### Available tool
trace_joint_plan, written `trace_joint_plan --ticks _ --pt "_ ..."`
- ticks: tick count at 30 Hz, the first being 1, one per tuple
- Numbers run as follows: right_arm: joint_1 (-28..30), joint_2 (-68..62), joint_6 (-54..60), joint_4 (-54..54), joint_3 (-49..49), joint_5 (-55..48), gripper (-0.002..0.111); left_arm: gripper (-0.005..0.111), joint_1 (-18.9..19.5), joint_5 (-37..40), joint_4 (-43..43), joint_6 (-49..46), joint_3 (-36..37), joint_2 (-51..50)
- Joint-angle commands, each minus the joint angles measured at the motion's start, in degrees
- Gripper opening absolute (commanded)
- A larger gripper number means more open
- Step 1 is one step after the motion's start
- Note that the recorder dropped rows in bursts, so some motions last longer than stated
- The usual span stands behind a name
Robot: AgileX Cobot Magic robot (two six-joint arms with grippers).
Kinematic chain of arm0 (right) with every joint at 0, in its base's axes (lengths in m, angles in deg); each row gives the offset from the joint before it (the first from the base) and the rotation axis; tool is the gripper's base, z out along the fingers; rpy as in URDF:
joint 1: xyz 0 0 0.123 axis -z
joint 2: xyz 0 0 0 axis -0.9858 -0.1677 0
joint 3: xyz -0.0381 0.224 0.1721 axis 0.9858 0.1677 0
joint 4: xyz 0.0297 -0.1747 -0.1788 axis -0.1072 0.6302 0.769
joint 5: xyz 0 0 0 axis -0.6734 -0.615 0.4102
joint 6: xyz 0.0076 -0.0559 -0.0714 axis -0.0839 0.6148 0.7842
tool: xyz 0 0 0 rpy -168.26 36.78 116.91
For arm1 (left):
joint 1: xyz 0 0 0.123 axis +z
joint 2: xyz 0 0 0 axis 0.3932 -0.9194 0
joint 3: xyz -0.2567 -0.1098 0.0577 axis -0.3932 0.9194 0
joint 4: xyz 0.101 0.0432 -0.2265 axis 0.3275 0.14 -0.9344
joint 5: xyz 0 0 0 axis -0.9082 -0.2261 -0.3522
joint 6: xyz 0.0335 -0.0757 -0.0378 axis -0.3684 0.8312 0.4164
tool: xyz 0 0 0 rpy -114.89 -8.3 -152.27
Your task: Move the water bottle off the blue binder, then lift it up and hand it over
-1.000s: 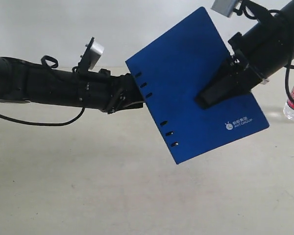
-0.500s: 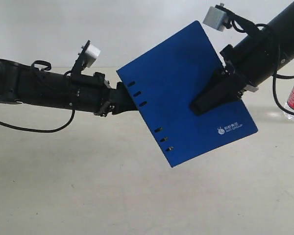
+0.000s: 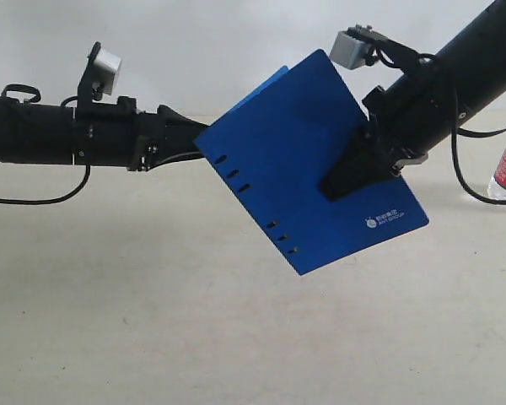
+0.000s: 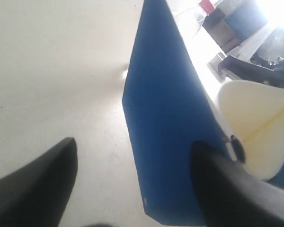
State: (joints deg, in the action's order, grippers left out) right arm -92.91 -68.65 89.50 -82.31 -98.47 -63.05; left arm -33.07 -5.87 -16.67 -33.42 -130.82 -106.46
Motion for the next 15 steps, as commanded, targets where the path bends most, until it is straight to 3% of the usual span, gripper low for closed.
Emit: trace_joint_plan --ticks 1,15 --pt "0.0 -0.7 -1.3 1.3 0.1 5.1 0.000 0.065 -0.6 9.0 0.1 0.2 0.0 1.7" --pt "0.0 -0.7 2.3 1.3 0.1 13.2 0.000 0.065 -0.6 9.0 -1.9 -8.5 2.6 -6.4"
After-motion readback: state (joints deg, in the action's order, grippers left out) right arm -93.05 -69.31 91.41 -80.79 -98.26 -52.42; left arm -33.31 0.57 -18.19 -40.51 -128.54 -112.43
